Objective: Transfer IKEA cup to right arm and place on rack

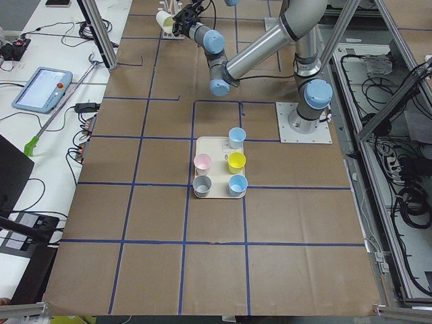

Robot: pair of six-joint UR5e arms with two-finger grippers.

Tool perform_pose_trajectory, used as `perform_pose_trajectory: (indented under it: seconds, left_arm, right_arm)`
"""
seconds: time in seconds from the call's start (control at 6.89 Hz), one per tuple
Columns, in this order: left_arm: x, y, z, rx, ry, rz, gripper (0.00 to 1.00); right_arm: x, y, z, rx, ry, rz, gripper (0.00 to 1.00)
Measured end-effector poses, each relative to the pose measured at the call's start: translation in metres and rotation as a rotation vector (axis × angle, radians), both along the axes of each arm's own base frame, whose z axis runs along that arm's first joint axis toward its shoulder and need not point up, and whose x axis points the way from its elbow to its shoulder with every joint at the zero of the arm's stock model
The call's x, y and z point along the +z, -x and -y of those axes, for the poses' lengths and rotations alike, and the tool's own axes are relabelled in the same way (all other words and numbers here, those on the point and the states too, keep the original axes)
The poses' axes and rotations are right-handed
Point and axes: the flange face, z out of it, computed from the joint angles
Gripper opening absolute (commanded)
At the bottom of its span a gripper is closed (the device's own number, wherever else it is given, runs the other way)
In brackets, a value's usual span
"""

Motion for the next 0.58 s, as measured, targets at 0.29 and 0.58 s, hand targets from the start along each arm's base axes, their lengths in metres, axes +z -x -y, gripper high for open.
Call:
perform_pose_trajectory:
  seconds: [0.29,0.58]
  left_arm:
    - [0.0,0.002,0.0,-0.002,-0.002,0.001,0.04]
    - [-0.001,0.005,-0.003,-0.007,-0.008,-0.001,0.04]
  right_arm:
    - [-0.006,-0.005,0.006,0.007,-0.001,0.0,1.0]
    - [-0.009,-0.008,0.023,0.01,0.006,0.001,1.0]
